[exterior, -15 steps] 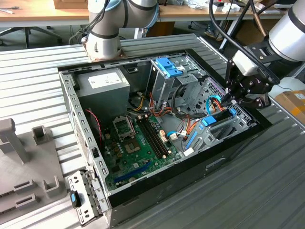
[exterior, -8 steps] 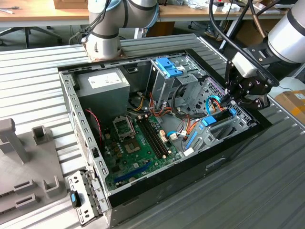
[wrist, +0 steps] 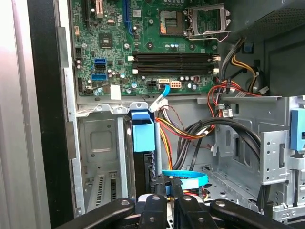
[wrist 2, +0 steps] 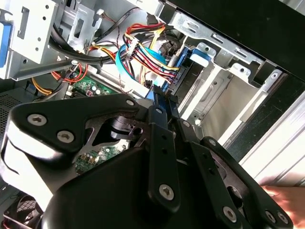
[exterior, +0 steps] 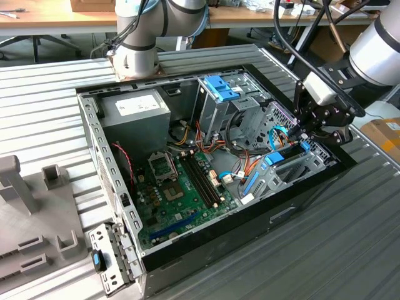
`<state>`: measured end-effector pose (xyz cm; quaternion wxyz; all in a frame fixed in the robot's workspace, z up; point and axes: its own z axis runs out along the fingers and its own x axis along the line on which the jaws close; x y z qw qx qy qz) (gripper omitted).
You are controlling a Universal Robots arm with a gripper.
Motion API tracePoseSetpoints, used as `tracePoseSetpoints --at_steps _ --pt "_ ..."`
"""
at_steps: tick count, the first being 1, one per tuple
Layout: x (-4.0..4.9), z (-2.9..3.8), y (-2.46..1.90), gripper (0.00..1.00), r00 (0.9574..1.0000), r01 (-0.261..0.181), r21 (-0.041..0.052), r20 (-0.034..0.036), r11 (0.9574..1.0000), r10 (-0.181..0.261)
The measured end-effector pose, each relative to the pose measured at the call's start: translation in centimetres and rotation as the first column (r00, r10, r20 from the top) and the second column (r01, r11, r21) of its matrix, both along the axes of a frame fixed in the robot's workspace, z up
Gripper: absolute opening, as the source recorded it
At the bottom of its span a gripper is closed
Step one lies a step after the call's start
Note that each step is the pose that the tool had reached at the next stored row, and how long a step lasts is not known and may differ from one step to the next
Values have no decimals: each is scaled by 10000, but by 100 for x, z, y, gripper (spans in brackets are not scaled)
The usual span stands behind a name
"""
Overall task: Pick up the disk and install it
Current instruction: 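Insert the second disk wire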
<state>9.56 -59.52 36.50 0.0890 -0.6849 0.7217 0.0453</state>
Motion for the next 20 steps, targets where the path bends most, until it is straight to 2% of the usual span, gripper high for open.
tracePoseSetpoints --at_steps 2,5,6,7,8,9,10,11,12,20 --pt "0 -1 0 16 10000 -15 7 0 10000 15" --pt "0 -4 -16 16 10000 -69 91 18 9999 69" --pt "1 -7 -30 16 10000 -73 96 36 9999 73" --pt "1 -17 -81 16 9999 -82 114 82 9999 81" --pt "-10 -17 -101 16 9999 -85 142 92 9999 84" --pt "-44 -22 -114 16 9999 -90 211 110 9997 87" --pt "-57 -34 -116 16 9998 -176 357 134 9992 171" --pt "-57 -39 -119 16 9993 -358 437 142 9984 352" --pt "-57 -58 -153 16 9987 -493 455 159 9977 487" --pt "-54 -72 -154 16 9986 -513 452 159 9977 506"
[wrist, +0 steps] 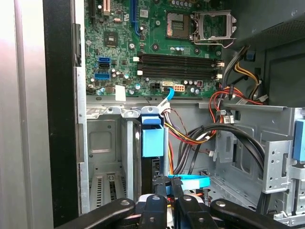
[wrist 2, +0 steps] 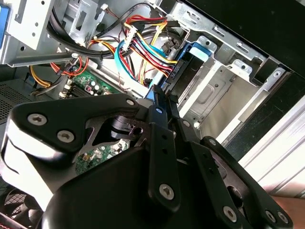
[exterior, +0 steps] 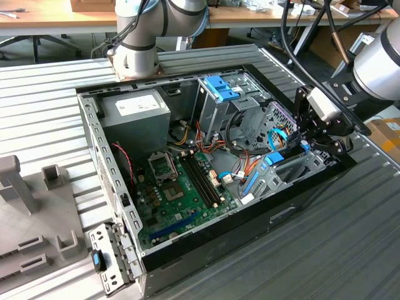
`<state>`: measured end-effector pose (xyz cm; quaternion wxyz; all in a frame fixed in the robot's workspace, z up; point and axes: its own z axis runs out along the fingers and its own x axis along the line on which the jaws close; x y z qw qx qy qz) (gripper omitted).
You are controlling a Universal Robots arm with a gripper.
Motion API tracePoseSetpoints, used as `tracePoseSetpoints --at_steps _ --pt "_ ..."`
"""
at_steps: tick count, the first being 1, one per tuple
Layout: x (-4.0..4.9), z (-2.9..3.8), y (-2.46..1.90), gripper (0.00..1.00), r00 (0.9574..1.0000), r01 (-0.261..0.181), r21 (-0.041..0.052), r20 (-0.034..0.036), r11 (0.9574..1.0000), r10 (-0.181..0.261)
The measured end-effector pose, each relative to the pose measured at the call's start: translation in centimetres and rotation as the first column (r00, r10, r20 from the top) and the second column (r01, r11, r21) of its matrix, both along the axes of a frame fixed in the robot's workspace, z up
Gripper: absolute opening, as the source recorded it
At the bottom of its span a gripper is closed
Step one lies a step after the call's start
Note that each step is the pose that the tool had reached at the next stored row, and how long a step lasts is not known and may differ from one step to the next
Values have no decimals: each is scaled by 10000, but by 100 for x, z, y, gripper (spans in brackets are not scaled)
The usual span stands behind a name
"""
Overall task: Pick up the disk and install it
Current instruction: 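Insert the second disk wire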
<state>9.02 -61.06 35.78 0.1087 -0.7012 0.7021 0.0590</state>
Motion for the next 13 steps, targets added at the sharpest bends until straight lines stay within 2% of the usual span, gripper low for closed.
tracePoseSetpoints --at_steps 13 --pt "17 -28 0 16 10000 -2 -2 0 10000 2"
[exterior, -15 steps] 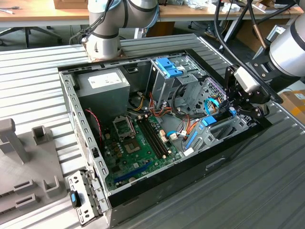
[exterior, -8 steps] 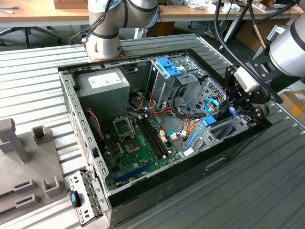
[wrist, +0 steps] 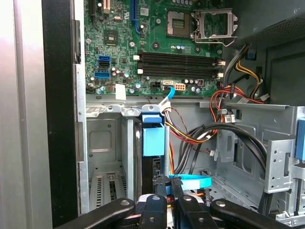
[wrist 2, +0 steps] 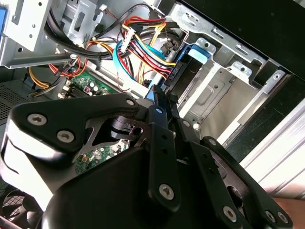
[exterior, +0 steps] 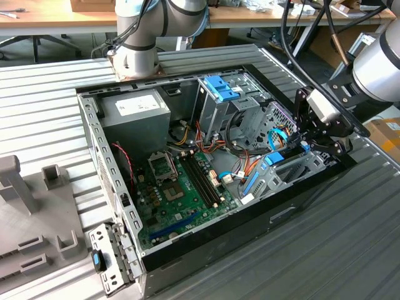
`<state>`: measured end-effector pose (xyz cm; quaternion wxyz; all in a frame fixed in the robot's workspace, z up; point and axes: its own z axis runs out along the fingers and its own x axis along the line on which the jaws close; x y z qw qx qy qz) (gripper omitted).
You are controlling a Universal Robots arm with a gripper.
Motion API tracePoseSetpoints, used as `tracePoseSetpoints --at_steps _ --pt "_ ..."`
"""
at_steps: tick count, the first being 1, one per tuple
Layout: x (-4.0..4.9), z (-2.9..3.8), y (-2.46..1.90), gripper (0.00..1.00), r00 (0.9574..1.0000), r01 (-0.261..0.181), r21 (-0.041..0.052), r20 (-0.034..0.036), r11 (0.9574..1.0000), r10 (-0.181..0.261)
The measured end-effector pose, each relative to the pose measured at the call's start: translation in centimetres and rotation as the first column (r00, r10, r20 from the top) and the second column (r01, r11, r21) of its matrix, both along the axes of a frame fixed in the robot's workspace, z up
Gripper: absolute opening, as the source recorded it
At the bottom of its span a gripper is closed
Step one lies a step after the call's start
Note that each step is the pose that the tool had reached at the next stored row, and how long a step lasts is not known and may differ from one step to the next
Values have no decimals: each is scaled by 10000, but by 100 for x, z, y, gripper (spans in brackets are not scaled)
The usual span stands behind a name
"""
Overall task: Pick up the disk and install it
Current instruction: 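Insert the second disk wire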
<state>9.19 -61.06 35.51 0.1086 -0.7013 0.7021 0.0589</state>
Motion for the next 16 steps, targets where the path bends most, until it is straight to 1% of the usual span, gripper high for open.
tracePoseSetpoints --at_steps 16 --pt "35 -16 1 16 10000 1 3 0 10000 -1"
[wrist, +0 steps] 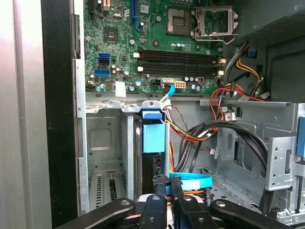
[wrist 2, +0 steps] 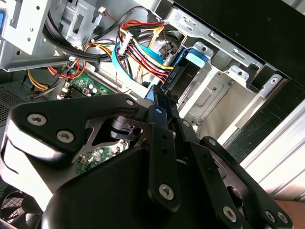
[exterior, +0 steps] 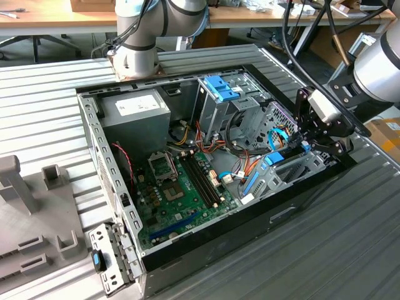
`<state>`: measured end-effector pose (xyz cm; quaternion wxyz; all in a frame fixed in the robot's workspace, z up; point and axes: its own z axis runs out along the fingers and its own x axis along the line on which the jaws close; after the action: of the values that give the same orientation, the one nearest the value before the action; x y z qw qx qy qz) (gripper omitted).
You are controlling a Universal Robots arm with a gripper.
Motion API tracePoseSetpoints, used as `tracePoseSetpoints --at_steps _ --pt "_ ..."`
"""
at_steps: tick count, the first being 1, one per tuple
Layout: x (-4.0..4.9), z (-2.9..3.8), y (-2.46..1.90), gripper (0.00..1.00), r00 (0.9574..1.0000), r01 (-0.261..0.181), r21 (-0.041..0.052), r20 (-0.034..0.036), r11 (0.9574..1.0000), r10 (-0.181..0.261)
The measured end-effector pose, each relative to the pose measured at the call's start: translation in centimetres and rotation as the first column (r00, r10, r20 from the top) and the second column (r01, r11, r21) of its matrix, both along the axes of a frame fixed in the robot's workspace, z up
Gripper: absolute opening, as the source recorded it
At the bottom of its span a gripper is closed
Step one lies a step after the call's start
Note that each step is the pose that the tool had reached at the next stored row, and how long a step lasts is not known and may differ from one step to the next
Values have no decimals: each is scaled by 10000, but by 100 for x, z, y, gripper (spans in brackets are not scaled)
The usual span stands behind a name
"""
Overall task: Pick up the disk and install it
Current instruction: 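Insert the second disk wire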
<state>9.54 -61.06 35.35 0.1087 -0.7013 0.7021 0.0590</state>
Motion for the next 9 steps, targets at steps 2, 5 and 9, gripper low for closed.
tracePoseSetpoints --at_steps 2,5,9 --pt "0 -13 0 16 10000 -1 0 0 10000 1" --pt "0 -15 -1 16 10000 -1 1 0 10000 1" --pt "3 -30 -1 16 10000 0 2 0 10000 0"
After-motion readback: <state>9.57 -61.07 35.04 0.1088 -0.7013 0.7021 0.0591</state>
